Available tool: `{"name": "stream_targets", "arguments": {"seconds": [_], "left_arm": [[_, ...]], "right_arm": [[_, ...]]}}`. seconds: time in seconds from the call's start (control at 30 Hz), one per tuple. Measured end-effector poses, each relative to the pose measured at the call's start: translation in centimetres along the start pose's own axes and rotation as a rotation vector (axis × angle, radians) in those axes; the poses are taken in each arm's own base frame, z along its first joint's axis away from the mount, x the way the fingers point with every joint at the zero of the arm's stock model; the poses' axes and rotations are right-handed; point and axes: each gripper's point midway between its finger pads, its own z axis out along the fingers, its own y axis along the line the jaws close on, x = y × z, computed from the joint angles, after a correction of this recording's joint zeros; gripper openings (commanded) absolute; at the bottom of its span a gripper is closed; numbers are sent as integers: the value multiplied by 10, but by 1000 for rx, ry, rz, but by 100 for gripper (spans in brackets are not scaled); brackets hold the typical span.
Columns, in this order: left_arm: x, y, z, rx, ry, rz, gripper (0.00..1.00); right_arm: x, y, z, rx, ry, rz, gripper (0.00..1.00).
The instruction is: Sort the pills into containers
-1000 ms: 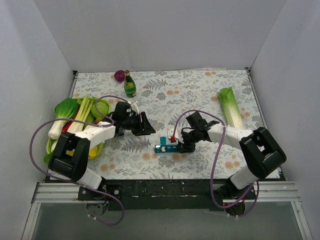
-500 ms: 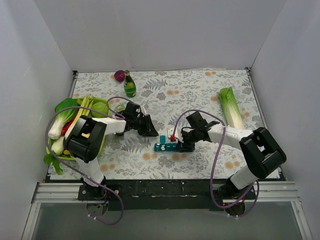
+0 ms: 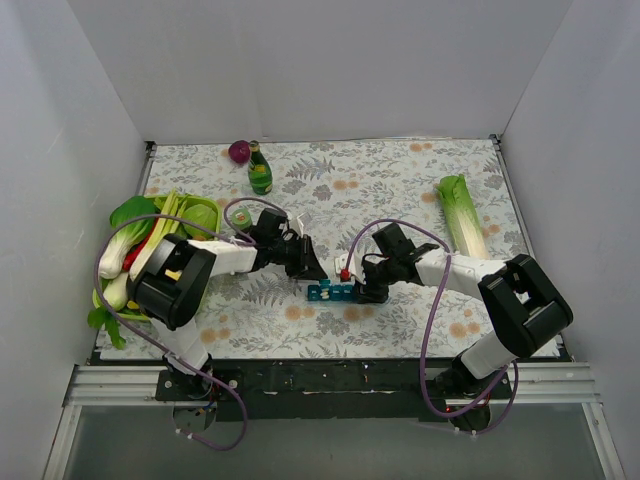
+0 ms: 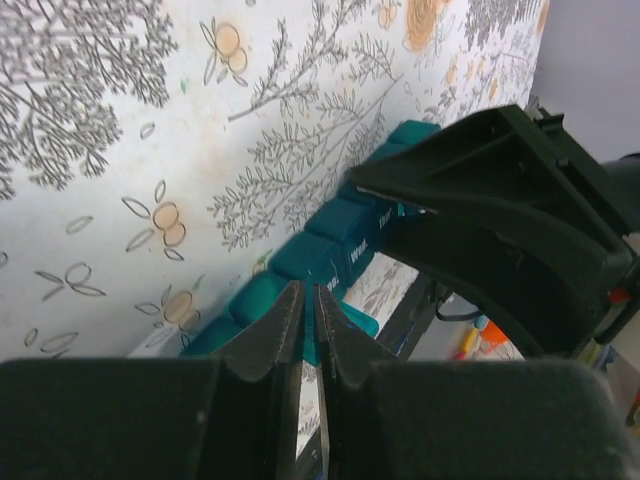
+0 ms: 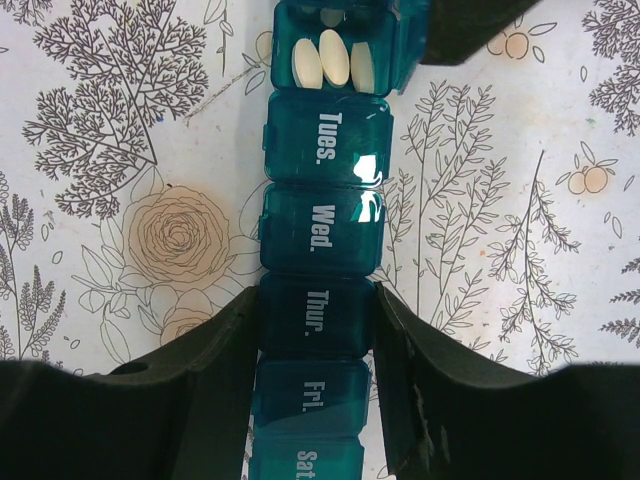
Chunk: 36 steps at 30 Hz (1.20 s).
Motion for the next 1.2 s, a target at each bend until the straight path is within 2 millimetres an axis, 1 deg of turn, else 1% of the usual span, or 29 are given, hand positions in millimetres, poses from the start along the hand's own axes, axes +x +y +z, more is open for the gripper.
{"name": "stream_targets", "arguments": {"seconds": [0.13,0.33,0.5,0.6,0.7,0.87,0.97,1.03,1.17,1.2], "left_arm": [[11,-4,-6,16,14,5,7],[19,-13,-15,28,14,25,7],[33,-10,-11,-8,54,19,7],[43,-4,-9,-47,84,9,7],[48,1,-7,-88,104,-6,7],[40,2,-7,-132,83,1,7],[32,-4,-11,-141,52,16,7],[22,-15,-16,-134,19,38,7],[-3,-47,-28,-93,-60,100,6],[-8,-53,-30,-87,-76,112,5]], "right_arm": [[0,0,1,2,0,8,25],[0,-1,1,6,-1,18,24],[0,-1,1,6,-1,21,24],[-1,-2,2,8,-4,23,24],[-1,-3,2,11,-6,26,23],[-1,-4,3,13,-8,32,23],[-2,-4,3,15,-9,32,23],[-2,-4,3,15,-9,32,23],[-2,-4,3,15,-9,32,23],[-2,-4,3,15,-9,32,23]]}}
